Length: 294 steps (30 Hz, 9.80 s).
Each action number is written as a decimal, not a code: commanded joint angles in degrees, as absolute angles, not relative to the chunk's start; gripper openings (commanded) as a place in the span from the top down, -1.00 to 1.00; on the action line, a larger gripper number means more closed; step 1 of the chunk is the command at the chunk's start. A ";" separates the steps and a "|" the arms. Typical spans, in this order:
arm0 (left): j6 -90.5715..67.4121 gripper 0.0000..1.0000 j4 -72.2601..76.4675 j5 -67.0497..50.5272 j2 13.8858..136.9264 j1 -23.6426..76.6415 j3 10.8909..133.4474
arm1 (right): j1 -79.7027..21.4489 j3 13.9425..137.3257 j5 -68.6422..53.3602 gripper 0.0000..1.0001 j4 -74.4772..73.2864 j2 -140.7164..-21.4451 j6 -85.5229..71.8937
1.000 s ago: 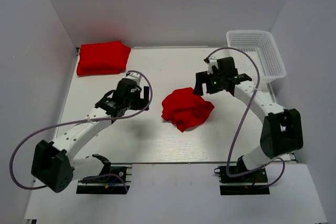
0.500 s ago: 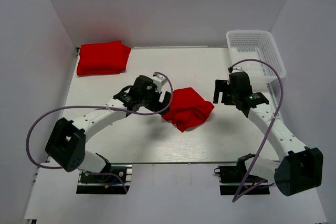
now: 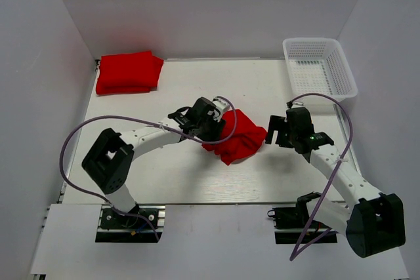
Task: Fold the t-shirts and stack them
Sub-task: Flatten out the tshirt
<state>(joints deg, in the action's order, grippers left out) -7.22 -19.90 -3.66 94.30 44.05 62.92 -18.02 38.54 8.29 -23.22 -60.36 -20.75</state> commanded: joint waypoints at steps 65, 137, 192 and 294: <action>-5.56 1.00 -23.99 42.09 70.49 40.96 81.82 | -17.84 52.98 27.15 1.00 -7.38 -54.40 -17.58; -15.12 0.16 -18.63 23.92 116.98 11.34 90.00 | -15.20 98.26 31.03 0.50 -13.26 -121.11 -10.02; -24.79 -0.71 -14.86 3.16 75.75 10.81 38.14 | -15.12 51.77 18.28 -0.81 -14.85 -69.35 -21.36; -18.98 1.00 -14.15 5.71 57.39 11.34 63.35 | -9.67 53.42 9.04 1.00 13.71 -52.21 -18.02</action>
<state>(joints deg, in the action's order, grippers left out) -21.52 -15.51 7.18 60.69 11.09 57.74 -9.87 48.01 7.07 5.87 -54.76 -20.45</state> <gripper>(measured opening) 0.027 0.009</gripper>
